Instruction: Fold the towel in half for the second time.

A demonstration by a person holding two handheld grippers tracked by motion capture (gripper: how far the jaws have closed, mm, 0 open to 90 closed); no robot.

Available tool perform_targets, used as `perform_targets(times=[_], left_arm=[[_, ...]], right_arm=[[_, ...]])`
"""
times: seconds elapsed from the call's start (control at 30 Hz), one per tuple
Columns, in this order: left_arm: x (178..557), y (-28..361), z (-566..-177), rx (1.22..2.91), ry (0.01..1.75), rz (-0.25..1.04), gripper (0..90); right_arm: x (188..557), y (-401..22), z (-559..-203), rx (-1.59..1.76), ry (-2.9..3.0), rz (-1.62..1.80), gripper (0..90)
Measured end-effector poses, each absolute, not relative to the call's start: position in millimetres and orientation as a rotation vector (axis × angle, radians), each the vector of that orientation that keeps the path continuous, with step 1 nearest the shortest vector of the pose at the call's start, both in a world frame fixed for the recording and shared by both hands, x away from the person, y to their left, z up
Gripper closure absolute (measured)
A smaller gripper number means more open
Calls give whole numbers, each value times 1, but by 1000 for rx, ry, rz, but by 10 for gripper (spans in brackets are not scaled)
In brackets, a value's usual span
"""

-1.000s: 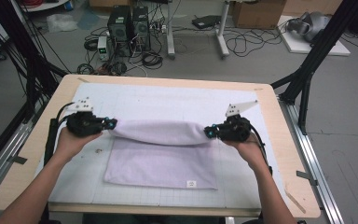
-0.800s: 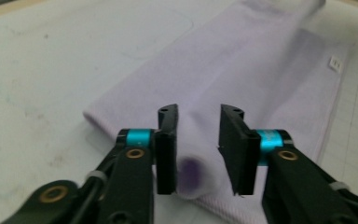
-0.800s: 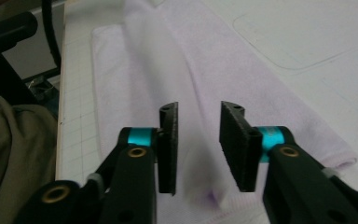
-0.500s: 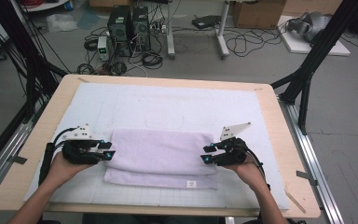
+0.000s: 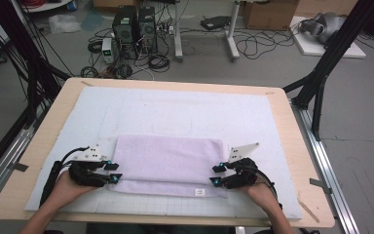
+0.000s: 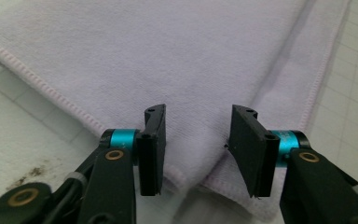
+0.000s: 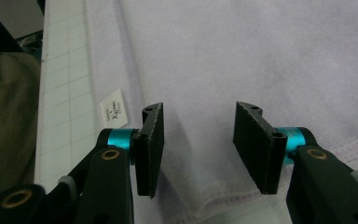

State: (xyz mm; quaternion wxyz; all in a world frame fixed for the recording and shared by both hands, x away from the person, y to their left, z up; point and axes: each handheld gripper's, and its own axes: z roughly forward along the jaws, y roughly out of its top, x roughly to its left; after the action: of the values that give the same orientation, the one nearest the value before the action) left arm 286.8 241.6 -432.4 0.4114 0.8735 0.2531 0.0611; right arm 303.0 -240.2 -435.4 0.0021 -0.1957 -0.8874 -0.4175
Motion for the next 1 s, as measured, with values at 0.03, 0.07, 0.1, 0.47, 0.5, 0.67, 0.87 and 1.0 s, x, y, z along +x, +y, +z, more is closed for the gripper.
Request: perform_targets(times=[0.03,0.07,0.1,0.47,0.5,0.67,0.87,1.0], left_arm=[[286,241,-432,2206,629,158,546],[285,240,-432,2205,633,157,537],[284,240,-433,2205,632,157,534],[284,236,-434,2214,610,232,849],[285,236,-431,2208,605,237,857],[278,242,-404,2157,576,276,866],[254,242,-399,2173,537,252,868],[248,245,-412,2184,566,236,664]], right_arm=[[300,-241,-436,-609,-2787,-1317,523],[298,-241,-437,-604,-2793,-1323,522],[296,-242,-437,-606,-2794,-1323,522],[297,-241,-442,-607,-2839,-1320,817],[298,-241,-441,-603,-2821,-1324,829],[300,-249,-423,-610,-2783,-1418,840],[284,-256,-403,-554,-2749,-1472,840],[273,-254,-418,-487,-2691,-1403,708]])
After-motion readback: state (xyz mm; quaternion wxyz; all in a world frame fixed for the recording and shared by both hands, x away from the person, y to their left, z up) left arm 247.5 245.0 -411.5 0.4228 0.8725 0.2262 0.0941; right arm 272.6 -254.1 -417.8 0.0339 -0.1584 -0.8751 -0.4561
